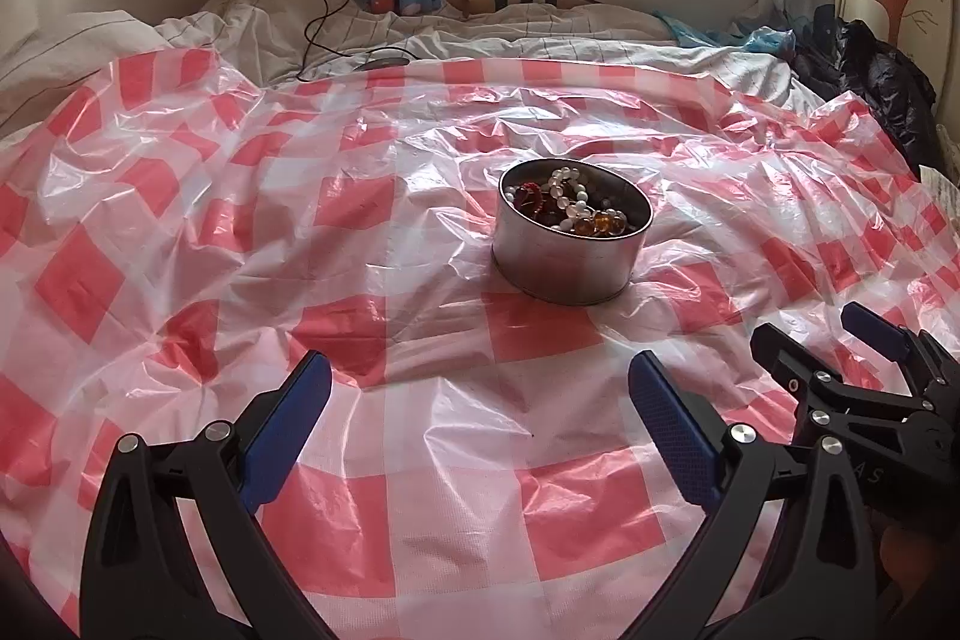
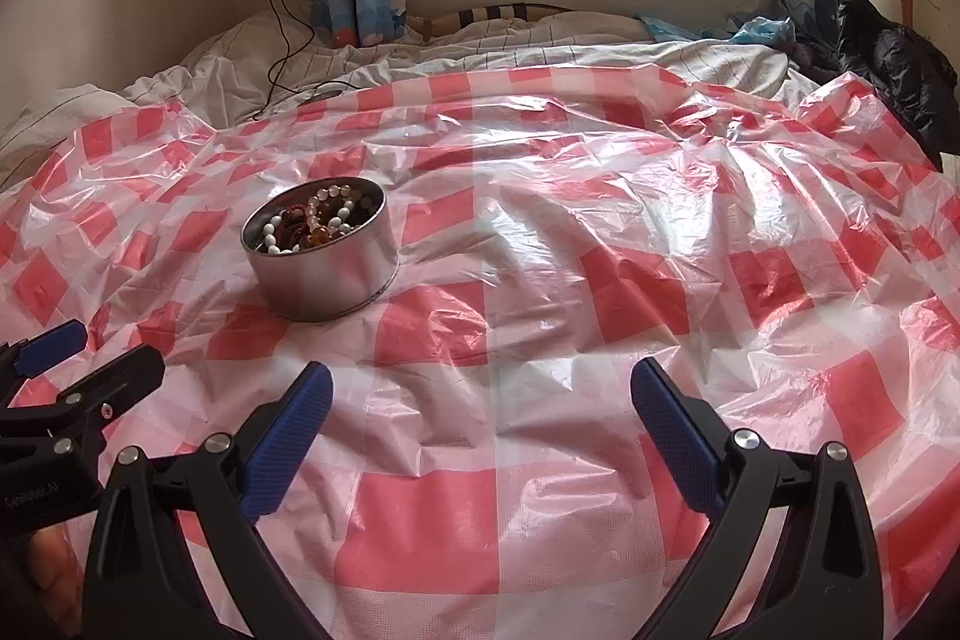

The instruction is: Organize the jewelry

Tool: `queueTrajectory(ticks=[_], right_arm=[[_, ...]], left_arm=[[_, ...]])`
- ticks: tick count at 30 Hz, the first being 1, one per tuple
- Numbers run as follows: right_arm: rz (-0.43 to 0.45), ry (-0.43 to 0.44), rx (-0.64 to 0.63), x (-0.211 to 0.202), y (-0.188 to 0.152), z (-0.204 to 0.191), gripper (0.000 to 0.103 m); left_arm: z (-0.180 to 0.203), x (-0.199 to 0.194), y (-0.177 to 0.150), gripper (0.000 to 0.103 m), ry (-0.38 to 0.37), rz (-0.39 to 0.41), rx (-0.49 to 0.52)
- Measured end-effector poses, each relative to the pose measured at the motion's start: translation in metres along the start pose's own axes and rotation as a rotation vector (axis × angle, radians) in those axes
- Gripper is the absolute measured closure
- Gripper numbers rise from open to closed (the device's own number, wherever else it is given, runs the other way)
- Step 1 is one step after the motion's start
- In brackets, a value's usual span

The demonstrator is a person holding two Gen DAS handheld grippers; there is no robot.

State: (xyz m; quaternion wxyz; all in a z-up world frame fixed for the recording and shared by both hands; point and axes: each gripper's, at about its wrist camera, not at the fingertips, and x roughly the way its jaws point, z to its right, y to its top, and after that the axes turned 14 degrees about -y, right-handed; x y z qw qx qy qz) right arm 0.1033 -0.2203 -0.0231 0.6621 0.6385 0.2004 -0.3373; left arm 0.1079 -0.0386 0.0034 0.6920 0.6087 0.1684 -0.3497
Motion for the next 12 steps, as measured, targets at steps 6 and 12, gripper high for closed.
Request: queueTrajectory(ticks=[6, 12], right_arm=[[0.011, -0.006, 0.014, 0.001, -0.003, 0.002, 0.008], [0.017, -0.006, 0.040, 0.001, -0.004, 0.007, 0.008]], left_arm=[[-0.009, 0.011, 0.000, 0.008, 0.037, -0.079, -0.047], [-0.010, 0.019, -0.003, 0.008, 0.059, -0.123, -0.046]])
